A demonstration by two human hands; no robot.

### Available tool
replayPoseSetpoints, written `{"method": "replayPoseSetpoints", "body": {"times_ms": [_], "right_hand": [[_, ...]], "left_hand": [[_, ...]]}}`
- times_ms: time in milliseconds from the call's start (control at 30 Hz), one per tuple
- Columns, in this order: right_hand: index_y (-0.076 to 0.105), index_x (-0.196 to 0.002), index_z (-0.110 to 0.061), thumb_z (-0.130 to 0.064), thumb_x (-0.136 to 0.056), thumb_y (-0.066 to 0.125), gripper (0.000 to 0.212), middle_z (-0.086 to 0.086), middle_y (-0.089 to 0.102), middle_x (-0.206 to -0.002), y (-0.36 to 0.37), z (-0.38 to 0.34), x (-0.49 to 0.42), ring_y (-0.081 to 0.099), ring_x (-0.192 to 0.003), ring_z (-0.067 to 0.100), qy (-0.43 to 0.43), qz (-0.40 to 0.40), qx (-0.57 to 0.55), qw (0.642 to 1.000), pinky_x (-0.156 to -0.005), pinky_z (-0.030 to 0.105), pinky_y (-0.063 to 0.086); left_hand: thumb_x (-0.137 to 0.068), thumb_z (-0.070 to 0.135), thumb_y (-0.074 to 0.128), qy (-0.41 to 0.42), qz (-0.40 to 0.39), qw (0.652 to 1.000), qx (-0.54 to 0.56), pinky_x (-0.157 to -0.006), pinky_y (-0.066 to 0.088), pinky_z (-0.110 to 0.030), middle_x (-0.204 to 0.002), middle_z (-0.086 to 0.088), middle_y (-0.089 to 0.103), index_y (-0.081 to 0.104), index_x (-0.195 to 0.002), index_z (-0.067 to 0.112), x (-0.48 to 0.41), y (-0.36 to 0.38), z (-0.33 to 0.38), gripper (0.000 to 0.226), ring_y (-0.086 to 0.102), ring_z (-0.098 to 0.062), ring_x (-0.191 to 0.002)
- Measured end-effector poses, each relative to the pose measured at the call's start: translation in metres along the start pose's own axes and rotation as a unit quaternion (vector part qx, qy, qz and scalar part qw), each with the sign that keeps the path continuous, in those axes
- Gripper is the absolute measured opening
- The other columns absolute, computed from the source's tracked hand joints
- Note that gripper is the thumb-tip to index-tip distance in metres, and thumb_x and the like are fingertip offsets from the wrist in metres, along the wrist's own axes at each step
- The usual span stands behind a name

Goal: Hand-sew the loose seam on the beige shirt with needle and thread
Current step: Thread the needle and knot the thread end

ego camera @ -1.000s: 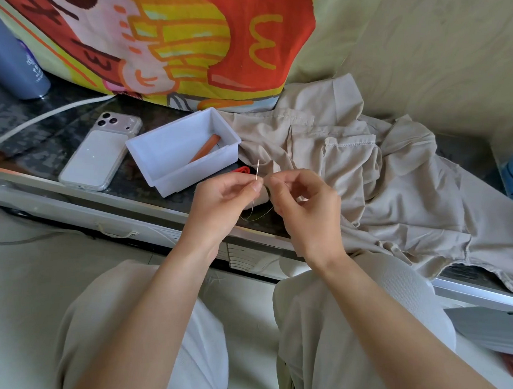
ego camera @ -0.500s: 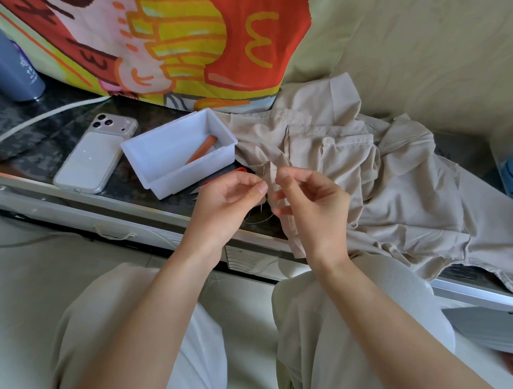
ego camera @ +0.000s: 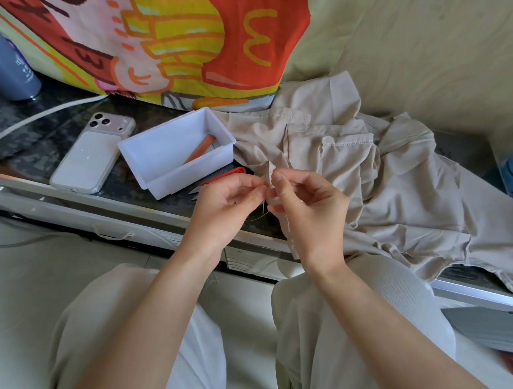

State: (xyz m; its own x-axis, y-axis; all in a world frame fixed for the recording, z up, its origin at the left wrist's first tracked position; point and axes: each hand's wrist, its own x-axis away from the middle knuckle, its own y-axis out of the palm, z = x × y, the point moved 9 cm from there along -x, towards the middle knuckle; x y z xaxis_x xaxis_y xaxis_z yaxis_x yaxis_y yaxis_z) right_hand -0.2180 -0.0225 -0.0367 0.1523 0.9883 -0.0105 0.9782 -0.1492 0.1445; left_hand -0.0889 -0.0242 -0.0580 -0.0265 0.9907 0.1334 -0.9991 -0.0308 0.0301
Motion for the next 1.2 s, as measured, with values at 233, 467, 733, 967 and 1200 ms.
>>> {"method": "replayPoseSetpoints", "body": {"times_ms": [233,467,733,967,1200], "right_hand": [[0.069,-0.081,-0.016,-0.006,-0.087,0.065,0.012,0.004,0.068,-0.068,-0.002,0.005,-0.001,0.063,-0.066,0.015,0.008,0.005,0.002,1.000,-0.056,0.016,0.050],[0.069,-0.083,-0.011,-0.006,-0.087,0.064,0.008,0.007,0.067,-0.069,-0.002,0.009,-0.002,0.063,-0.066,0.013,0.020,0.008,-0.003,1.000,-0.057,0.016,0.050],[0.068,-0.082,-0.012,-0.006,-0.087,0.064,0.009,0.006,0.066,-0.069,-0.002,0.010,-0.002,0.063,-0.066,0.012,0.020,0.011,-0.004,1.000,-0.056,0.016,0.051],[0.068,-0.081,-0.013,-0.006,-0.087,0.064,0.010,0.000,0.066,-0.063,-0.002,0.011,-0.001,0.063,-0.063,0.010,0.024,0.008,-0.012,1.000,-0.055,0.018,0.051],[0.068,-0.083,-0.011,-0.006,-0.088,0.064,0.008,0.009,0.065,-0.069,-0.002,0.013,-0.002,0.063,-0.067,0.014,0.022,0.010,-0.016,1.000,-0.056,0.019,0.052]], "left_hand": [[-0.088,0.012,0.063,-0.016,-0.004,1.000,-0.007,-0.092,0.051,-0.027,-0.083,0.005,0.074,0.070,-0.085,0.020,-0.001,-0.001,-0.006,0.011,0.068,-0.011,-0.090],[-0.088,0.013,0.064,-0.020,-0.003,1.000,-0.013,-0.091,0.051,-0.027,-0.083,0.006,0.074,0.070,-0.084,0.021,-0.001,-0.002,-0.007,0.011,0.068,-0.011,-0.091],[-0.087,0.012,0.065,-0.019,0.006,1.000,-0.021,-0.087,0.052,-0.021,-0.084,0.005,0.074,0.071,-0.086,0.019,-0.001,-0.004,-0.007,0.009,0.068,-0.008,-0.089],[-0.086,0.013,0.067,-0.024,0.000,0.999,-0.021,-0.084,0.052,-0.018,-0.079,0.006,0.073,0.071,-0.083,0.020,-0.001,-0.003,-0.007,0.008,0.067,-0.006,-0.085],[-0.084,0.015,0.068,-0.024,-0.001,0.999,-0.024,-0.089,0.052,-0.026,-0.082,0.001,0.073,0.071,-0.081,0.021,-0.001,-0.003,-0.006,0.007,0.066,-0.013,-0.088]]}}
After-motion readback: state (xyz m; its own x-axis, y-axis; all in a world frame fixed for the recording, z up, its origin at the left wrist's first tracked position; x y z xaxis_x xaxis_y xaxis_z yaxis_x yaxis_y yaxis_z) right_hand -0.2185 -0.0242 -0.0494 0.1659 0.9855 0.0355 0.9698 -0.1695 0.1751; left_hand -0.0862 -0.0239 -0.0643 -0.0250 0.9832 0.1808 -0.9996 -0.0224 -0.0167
